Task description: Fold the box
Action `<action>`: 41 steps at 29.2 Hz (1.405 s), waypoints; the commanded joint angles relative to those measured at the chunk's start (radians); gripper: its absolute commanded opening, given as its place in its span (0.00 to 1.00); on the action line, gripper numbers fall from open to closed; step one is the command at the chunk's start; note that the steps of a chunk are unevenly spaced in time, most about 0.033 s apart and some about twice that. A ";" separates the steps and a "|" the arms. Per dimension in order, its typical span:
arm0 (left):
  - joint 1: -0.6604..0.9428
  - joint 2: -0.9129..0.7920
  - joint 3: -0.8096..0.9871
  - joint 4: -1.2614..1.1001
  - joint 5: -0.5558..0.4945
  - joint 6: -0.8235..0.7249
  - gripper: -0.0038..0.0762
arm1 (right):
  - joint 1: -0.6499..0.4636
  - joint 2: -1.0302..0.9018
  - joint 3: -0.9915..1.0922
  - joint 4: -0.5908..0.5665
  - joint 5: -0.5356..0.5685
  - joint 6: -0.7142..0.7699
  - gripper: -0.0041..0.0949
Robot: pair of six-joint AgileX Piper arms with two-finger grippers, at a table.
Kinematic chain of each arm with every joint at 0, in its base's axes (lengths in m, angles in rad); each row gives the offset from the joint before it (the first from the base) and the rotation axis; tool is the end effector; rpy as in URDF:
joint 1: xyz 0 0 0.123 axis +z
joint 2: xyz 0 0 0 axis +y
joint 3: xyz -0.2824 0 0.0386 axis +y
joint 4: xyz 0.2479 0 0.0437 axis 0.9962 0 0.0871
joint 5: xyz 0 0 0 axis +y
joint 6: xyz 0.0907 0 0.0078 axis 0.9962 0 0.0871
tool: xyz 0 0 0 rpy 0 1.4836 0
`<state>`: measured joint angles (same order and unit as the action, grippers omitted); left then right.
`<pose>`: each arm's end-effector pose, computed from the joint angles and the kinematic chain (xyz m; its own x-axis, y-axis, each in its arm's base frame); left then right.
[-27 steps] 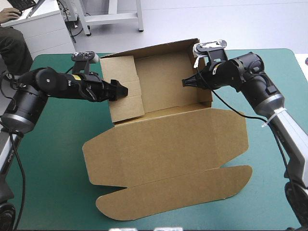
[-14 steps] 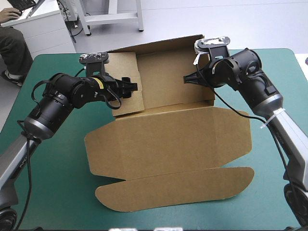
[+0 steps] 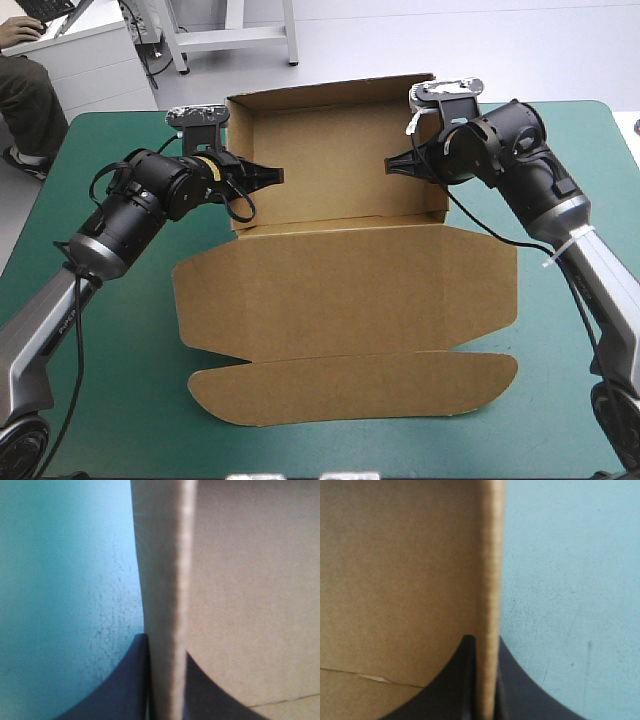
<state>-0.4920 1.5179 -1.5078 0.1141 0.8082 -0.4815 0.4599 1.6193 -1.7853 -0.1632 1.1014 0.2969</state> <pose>0.3029 -0.1538 0.3878 -0.7027 -0.0663 -0.7084 0.1536 0.9580 -0.2421 0.3189 0.1432 0.4199 -0.7303 -0.1180 -0.6729 -0.1964 0.9796 0.0414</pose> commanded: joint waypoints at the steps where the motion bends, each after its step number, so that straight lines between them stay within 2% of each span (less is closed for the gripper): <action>1: -0.008 -0.045 -0.041 -0.005 -0.076 0.010 0.05 | 0.003 -0.050 -0.034 0.005 -0.035 -0.016 0.03; 6: -0.008 -0.016 -0.041 0.047 -0.034 0.014 0.04 | -0.014 -0.044 -0.034 0.025 0.023 -0.027 0.03; 10: -0.008 0.053 -0.041 0.043 0.037 0.016 0.04 | -0.077 0.010 -0.034 0.126 0.060 -0.083 0.03; 15: -0.005 0.117 -0.041 0.038 0.045 0.016 0.04 | -0.142 0.105 -0.034 0.228 0.123 -0.166 0.03; 17: -0.001 0.139 -0.041 0.029 0.054 0.016 0.04 | -0.148 0.149 -0.034 0.229 0.152 -0.166 0.03; 26: 0.003 0.215 -0.063 -0.031 0.101 0.016 0.04 | -0.148 0.250 -0.034 0.256 0.152 -0.181 0.03; 36: 0.003 0.366 -0.284 -0.029 0.366 0.022 0.04 | -0.148 0.283 -0.034 0.251 0.148 -0.181 0.03; 41: 0.003 0.406 -0.320 -0.033 0.406 0.024 0.04 | -0.148 0.291 -0.034 0.240 0.148 -0.181 0.03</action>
<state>-0.4905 1.9633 -1.7863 0.0751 1.1994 -0.4697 0.3172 1.9645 -1.7865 0.0873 1.2282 0.1395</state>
